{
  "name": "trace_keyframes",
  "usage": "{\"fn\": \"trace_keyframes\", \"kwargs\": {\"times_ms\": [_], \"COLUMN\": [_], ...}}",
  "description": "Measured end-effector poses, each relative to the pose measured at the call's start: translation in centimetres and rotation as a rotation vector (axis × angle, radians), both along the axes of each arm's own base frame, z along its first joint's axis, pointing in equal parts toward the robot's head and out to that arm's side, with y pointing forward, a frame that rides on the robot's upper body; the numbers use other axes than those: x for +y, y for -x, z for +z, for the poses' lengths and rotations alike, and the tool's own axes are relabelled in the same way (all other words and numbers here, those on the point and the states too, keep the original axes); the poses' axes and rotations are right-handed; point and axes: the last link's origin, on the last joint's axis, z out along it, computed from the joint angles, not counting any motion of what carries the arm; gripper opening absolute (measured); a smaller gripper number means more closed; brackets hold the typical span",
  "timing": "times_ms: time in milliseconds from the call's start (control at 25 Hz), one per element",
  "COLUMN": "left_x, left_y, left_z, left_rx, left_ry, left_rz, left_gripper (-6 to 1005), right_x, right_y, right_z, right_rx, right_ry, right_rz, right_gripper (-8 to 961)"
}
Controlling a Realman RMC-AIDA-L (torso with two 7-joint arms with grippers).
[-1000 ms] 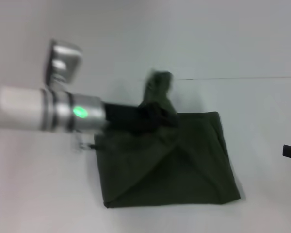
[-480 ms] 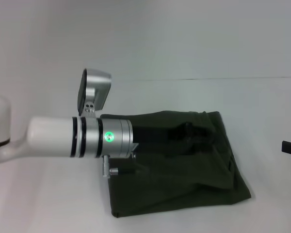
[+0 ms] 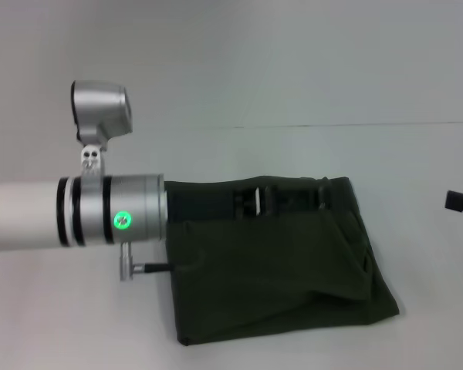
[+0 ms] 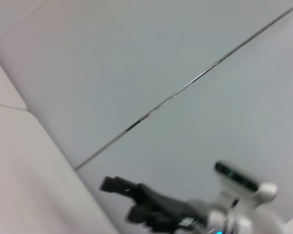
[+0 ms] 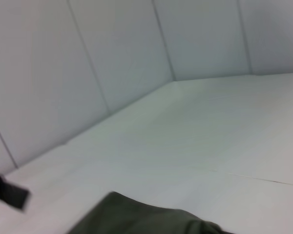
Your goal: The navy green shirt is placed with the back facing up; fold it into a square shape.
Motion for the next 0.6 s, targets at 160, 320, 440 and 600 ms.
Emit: {"fn": "trace_keyframes", "kwargs": {"times_ms": [160,320,440,600], "left_x": [-0.6,-1.2,-1.3,-1.2], "left_y": [1.8,3.5,4.3,5.2], "left_z": [0.0,0.0,-0.1,0.4], "left_rx": [0.061,0.119,0.149,0.174], "left_ry": [-0.082,-0.188,-0.239,-0.318], "left_rz": [-0.075,-0.174,-0.207,-0.257], "left_gripper": [853,928,935,944], "right_x": [0.8,1.8,2.5,3.5], "right_y": [1.6,3.3,4.2,5.4], "right_z": [0.6,1.7,2.0,2.2], "right_rx": [0.065,0.124,0.14,0.127], "right_ry": [0.063,0.102,0.111,0.097], "right_rz": [0.0,-0.003,0.001,0.049], "right_gripper": [878,878,878,878]}}
